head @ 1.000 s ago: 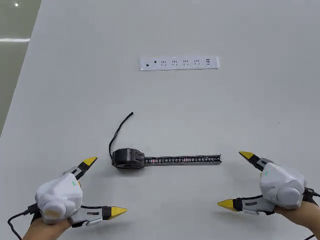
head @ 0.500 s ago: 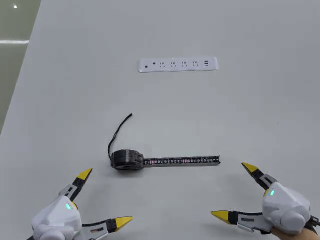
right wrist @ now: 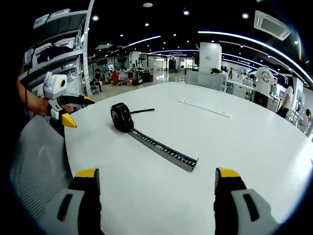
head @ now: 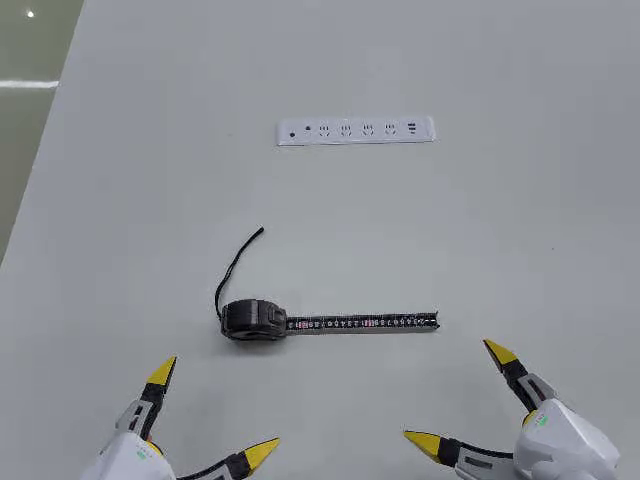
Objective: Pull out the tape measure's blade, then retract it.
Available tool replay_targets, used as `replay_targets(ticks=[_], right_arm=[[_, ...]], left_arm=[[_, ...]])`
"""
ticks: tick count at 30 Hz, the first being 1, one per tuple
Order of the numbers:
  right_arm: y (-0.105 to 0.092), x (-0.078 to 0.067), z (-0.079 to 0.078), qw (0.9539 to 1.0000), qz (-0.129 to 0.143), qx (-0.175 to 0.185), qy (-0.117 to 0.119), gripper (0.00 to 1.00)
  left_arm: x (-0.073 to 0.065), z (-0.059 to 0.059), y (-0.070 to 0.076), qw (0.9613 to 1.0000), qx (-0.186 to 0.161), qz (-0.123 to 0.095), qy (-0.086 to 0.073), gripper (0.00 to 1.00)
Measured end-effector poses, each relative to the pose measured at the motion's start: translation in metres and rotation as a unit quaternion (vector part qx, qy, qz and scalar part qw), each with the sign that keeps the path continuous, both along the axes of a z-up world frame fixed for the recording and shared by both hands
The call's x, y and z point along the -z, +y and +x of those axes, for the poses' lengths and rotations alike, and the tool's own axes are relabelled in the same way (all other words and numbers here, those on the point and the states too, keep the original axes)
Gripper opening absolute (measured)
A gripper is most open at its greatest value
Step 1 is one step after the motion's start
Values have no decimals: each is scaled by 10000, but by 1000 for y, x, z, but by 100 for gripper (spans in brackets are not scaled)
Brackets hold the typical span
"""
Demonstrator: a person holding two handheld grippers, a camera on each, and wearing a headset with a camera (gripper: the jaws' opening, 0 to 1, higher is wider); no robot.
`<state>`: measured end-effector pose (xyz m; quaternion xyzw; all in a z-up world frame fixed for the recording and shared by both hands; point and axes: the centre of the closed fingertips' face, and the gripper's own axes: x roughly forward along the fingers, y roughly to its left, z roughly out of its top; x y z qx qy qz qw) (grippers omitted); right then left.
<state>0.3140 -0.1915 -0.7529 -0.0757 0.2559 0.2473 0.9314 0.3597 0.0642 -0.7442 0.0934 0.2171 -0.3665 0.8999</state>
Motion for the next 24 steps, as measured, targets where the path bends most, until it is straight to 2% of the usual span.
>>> replay_targets(ticks=[6, 12, 15, 18, 22, 24], right_arm=[[8, -2, -3, 9998, 10, 204, -59, 100], [10, -5, -7, 9987, 73, 498, -74, 100], [9, -4, -7, 9978, 109, 655, -69, 100], [10, -5, -7, 9973, 90, 721, -89, 100], [8, -7, -6, 9965, 115, 825, -106, 100], [8, -9, -5, 9963, 100, 843, -157, 100]], left_arm=[[-1, -1, 1, 9998, -197, 49, -23, 100], [-7, 0, 3, 9982, -564, 92, -155, 100], [-6, 0, 1, 9979, -626, 128, -100, 100], [-8, 1, 0, 9973, -705, 154, -156, 100], [-13, 6, -1, 9954, -928, 85, -230, 100], [-15, 7, -4, 9950, -977, 45, -214, 100]])
